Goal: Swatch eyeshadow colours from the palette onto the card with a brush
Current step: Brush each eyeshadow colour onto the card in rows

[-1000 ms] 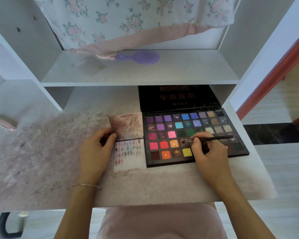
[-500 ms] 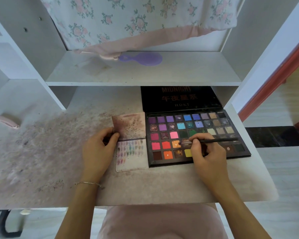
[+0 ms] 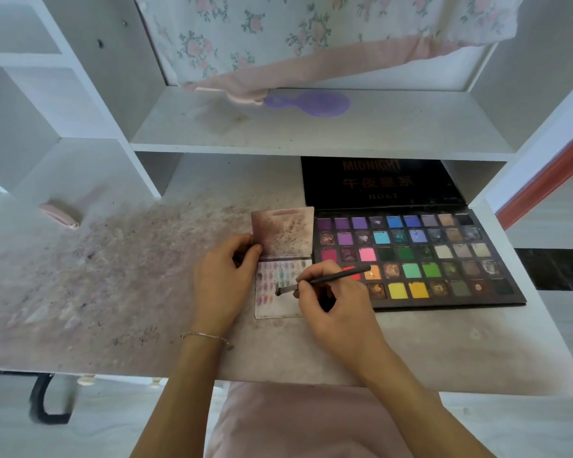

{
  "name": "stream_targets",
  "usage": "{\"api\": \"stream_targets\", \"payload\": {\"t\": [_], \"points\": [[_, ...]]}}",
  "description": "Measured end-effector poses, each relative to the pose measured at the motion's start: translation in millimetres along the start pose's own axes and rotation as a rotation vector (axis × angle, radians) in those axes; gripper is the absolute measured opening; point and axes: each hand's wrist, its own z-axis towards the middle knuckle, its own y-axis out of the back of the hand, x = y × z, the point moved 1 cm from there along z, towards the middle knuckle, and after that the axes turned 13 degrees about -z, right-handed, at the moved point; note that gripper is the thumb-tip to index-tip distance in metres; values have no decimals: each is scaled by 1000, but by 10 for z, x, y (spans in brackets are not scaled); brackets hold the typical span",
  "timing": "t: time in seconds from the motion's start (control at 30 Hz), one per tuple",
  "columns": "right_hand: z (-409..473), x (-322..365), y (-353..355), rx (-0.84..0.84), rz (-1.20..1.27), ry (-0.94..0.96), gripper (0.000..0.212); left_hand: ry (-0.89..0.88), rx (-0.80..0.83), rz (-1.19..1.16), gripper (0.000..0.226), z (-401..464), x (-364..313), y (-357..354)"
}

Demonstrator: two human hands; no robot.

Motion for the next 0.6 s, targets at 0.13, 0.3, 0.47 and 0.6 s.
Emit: {"api": "stream_targets", "payload": {"t": [0.13, 0.3, 0.47, 0.6], "points": [[-3, -7, -11, 18, -34, -18, 24, -8, 2, -10, 19, 1, 10, 0], [0, -10, -22, 41, -61, -11, 20, -2, 13, -8, 20, 2, 11, 2], [5, -27, -27, 77, -71, -33, 17, -2, 6, -8, 20, 3, 3, -7], [5, -24, -27, 86, -71, -34, 19, 7, 0, -13, 20, 2, 11, -8]]}}
